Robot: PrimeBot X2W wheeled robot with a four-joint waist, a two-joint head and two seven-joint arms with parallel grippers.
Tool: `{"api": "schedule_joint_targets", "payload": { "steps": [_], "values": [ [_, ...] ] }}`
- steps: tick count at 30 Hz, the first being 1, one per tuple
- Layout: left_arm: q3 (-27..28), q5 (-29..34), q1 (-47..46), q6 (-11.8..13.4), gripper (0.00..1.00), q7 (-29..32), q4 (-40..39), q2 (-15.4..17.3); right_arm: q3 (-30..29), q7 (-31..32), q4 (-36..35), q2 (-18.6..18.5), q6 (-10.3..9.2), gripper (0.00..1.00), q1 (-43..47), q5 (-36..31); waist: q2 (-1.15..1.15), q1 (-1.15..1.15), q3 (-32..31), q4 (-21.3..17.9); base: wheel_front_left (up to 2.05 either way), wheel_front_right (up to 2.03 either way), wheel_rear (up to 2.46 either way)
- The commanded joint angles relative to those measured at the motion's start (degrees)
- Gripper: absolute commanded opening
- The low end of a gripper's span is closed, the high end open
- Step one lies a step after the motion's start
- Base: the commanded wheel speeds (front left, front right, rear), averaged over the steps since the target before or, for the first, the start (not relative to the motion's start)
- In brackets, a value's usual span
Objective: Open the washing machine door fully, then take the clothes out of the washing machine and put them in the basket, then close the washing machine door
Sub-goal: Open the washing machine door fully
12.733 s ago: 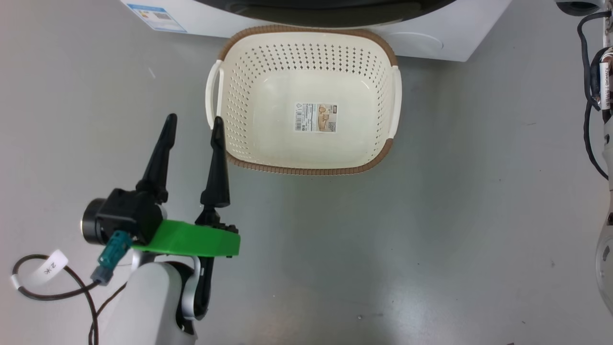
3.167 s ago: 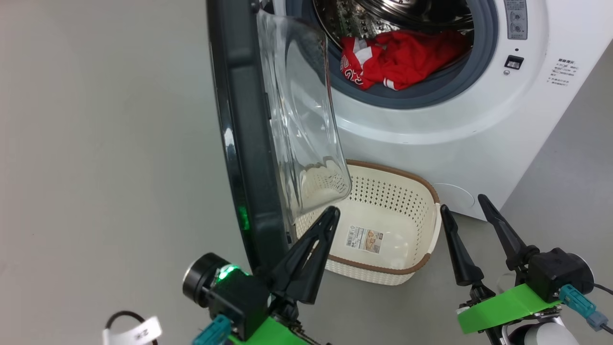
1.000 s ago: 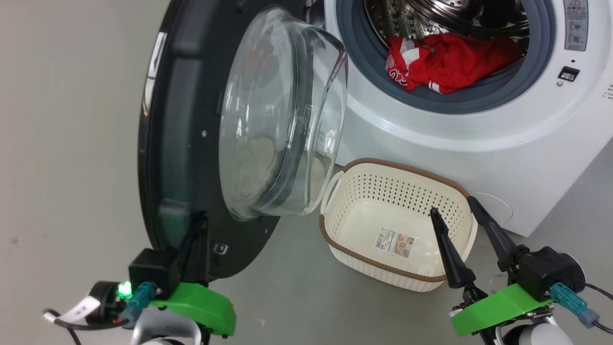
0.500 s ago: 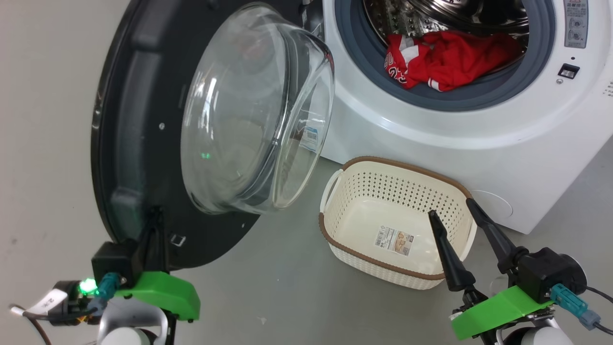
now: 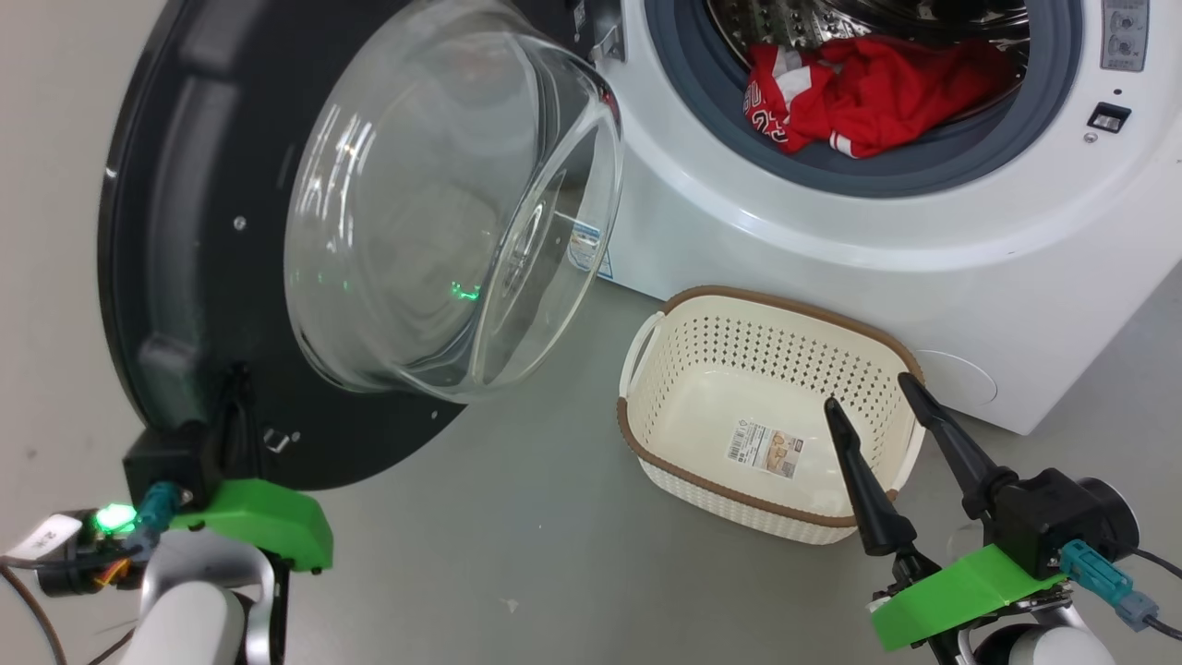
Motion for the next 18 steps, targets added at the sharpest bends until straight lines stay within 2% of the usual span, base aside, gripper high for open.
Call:
{"api": "schedule_joint_targets", "payload": {
  "steps": [1,10,18],
  "values": [
    [3.1,-0.8,-2.9,-0.2,0.0,-0.6,-0.5,2.9,1.3,0.1,-2.0,0.1,0.36,1.0,-0.5,-0.6,0.0,0.0,0.1,0.0,0.0,0.0,0.0],
    [3.8,-1.9,-7.5,-1.7,0.0,-2.9,6.6,3.7,1.3,1.4,-3.3,0.1,0.36,1.0,-0.6,-1.5,0.0,0.0,1.4,-0.1,0.0,0.0,0.0],
    [5.4,-3.0,-10.2,-1.4,0.0,-5.1,11.7,4.4,1.3,2.5,-4.4,0.1,0.36,1.0,-0.8,-2.4,0.0,0.0,2.5,-0.7,0.0,0.0,0.0]
  ]
}}
